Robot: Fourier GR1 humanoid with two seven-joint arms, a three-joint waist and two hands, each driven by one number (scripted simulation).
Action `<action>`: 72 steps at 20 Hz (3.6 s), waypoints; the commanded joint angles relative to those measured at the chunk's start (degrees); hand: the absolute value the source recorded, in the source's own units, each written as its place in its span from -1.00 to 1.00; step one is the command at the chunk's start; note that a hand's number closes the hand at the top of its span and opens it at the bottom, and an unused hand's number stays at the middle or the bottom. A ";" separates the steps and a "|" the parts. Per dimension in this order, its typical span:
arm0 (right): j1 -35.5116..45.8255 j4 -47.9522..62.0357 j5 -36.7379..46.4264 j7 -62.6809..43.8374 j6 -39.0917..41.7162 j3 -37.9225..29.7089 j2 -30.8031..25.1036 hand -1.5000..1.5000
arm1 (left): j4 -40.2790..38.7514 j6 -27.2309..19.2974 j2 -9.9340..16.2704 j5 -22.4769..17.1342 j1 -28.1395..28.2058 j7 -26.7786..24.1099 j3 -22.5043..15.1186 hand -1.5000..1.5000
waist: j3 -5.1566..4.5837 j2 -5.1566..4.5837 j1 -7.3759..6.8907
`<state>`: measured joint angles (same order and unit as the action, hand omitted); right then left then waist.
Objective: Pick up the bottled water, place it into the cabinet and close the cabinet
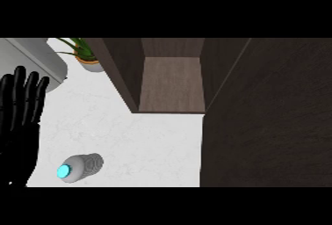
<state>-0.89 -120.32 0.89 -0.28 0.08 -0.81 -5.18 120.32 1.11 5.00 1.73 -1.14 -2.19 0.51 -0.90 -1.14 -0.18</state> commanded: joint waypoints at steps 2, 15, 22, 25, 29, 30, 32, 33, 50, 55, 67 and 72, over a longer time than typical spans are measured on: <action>-4.57 -3.75 -0.51 -2.54 1.20 -0.04 -0.95 -1.00 | 6.69 -5.83 -3.30 5.21 9.54 -1.41 0.69 -1.00 | 0.88 1.46 -0.31; -20.81 -16.76 -11.09 -7.35 9.08 4.93 -1.80 -1.00 | 21.31 -44.72 -4.98 9.41 35.31 -5.50 -28.58 -1.00 | 0.98 1.87 -0.33; -27.91 -22.98 -13.90 -8.29 10.61 4.95 -1.54 -1.00 | 17.59 -50.16 -4.99 12.13 47.94 -21.37 -46.63 -1.00 | 0.93 1.83 -0.44; -31.35 -23.96 -13.05 -5.45 12.57 5.62 -1.30 -1.00 | 15.41 -52.72 -4.09 10.43 50.84 -27.66 -50.94 -1.00 | 0.89 1.88 -0.34; -35.64 -30.94 -14.98 -8.54 12.09 5.63 -1.64 -1.00 | 12.77 -56.28 -4.97 11.19 50.16 -30.40 -52.99 -1.00 | 0.87 1.77 0.37; -39.00 -29.51 -13.99 -4.97 13.63 6.21 -1.09 -1.00 | 14.30 -56.31 -3.34 10.42 51.90 -30.62 -53.56 -1.00 | 0.89 1.86 0.54; -38.96 -29.27 -15.28 -4.64 14.58 5.14 -1.98 -1.00 | 12.09 -56.92 -3.91 8.78 51.09 -32.44 -53.08 -1.00 | 0.87 1.71 0.43; -39.62 -30.56 -15.06 -5.08 14.39 5.15 -2.04 -1.00 | 14.64 -57.18 -2.46 8.93 53.08 -31.79 -54.94 -1.00 | 0.88 1.73 0.39; -52.31 -30.82 -14.11 6.39 20.36 5.42 -1.85 -1.00 | -0.64 -46.35 -4.95 -20.25 47.37 -41.78 -31.06 -1.00 | 0.71 1.81 0.59; -53.89 -30.68 -15.59 9.38 22.35 4.32 -2.44 -1.00 | -8.05 -42.32 -4.98 -24.91 45.47 -44.68 -27.85 -1.00 | 0.80 1.60 0.56; -60.95 -29.27 -15.86 15.99 26.54 1.73 -3.16 -1.00 | -30.37 -34.37 -4.98 -36.19 28.47 -48.93 -14.39 -1.00 | 0.83 1.27 0.94; -64.43 -30.21 -15.48 19.02 27.72 1.21 -2.50 -1.00 | -41.30 -29.79 -4.99 -39.58 19.14 -49.13 -6.40 -1.00 | 0.79 1.23 1.60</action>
<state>-61.85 -142.58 -9.00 20.32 27.09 2.23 -7.39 86.65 -30.09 0.09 -35.59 25.68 -50.43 -10.04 -0.11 0.17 1.07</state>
